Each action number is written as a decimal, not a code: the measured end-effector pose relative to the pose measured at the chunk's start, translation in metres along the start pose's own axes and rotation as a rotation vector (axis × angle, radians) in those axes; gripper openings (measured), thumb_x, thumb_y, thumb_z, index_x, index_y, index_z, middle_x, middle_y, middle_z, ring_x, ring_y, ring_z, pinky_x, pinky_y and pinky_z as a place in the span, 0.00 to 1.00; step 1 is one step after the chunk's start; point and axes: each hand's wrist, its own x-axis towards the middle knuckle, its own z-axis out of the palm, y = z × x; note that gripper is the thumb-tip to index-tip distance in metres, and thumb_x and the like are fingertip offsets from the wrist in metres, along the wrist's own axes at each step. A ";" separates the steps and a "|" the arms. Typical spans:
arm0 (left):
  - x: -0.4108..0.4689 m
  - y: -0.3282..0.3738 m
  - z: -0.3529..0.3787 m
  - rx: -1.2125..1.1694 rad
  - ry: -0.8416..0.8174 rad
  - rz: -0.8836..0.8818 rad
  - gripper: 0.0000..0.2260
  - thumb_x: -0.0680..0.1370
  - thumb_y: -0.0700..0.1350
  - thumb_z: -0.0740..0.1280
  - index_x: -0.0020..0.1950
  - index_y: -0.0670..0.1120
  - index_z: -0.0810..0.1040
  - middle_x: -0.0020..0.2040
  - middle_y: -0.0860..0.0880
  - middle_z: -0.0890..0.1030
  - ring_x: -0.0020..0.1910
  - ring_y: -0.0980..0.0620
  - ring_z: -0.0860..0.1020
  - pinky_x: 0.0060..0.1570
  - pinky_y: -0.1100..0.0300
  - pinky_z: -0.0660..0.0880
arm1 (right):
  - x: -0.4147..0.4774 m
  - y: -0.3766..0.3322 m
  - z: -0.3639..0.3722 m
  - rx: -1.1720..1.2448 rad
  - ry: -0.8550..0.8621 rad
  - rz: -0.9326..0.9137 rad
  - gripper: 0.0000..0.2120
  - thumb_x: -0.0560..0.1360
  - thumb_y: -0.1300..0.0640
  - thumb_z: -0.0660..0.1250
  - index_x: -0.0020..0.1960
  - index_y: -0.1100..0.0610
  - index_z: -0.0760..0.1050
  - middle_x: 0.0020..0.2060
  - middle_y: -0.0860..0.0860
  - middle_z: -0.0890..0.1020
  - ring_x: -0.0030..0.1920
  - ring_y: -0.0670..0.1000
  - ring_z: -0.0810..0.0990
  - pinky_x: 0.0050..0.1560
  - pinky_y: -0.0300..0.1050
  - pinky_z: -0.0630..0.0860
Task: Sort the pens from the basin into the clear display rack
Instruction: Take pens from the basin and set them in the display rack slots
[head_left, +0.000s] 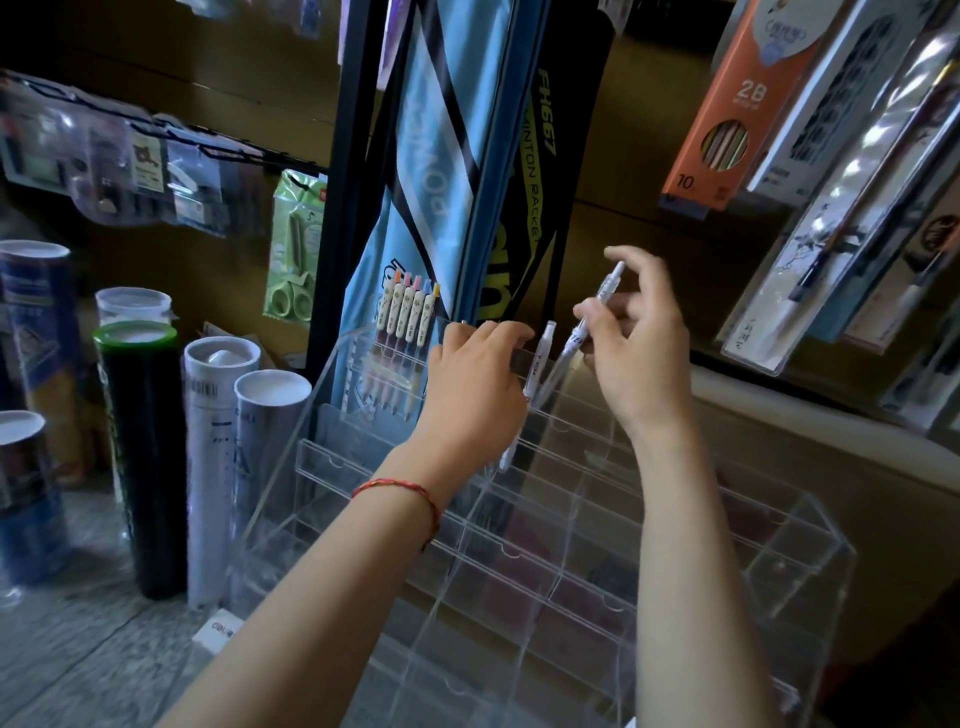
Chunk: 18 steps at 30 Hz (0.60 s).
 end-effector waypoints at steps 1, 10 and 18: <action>0.000 0.000 0.000 0.000 -0.003 0.000 0.21 0.77 0.35 0.54 0.68 0.49 0.67 0.65 0.51 0.72 0.63 0.48 0.62 0.58 0.56 0.58 | 0.000 0.000 -0.001 0.010 -0.026 0.012 0.17 0.77 0.62 0.62 0.63 0.47 0.68 0.42 0.54 0.80 0.42 0.50 0.81 0.42 0.45 0.81; -0.002 -0.003 -0.003 -0.013 -0.042 0.017 0.23 0.76 0.33 0.53 0.66 0.52 0.71 0.67 0.53 0.69 0.65 0.48 0.60 0.58 0.57 0.56 | -0.002 0.004 0.005 -0.187 -0.266 0.175 0.03 0.78 0.57 0.62 0.51 0.51 0.72 0.42 0.52 0.83 0.45 0.52 0.82 0.47 0.53 0.80; -0.006 -0.002 -0.006 -0.021 -0.090 0.030 0.26 0.75 0.31 0.53 0.69 0.51 0.68 0.70 0.53 0.67 0.67 0.47 0.59 0.63 0.54 0.58 | -0.005 -0.005 0.003 -0.468 -0.454 0.267 0.07 0.73 0.58 0.70 0.50 0.56 0.77 0.45 0.52 0.82 0.46 0.52 0.80 0.49 0.50 0.77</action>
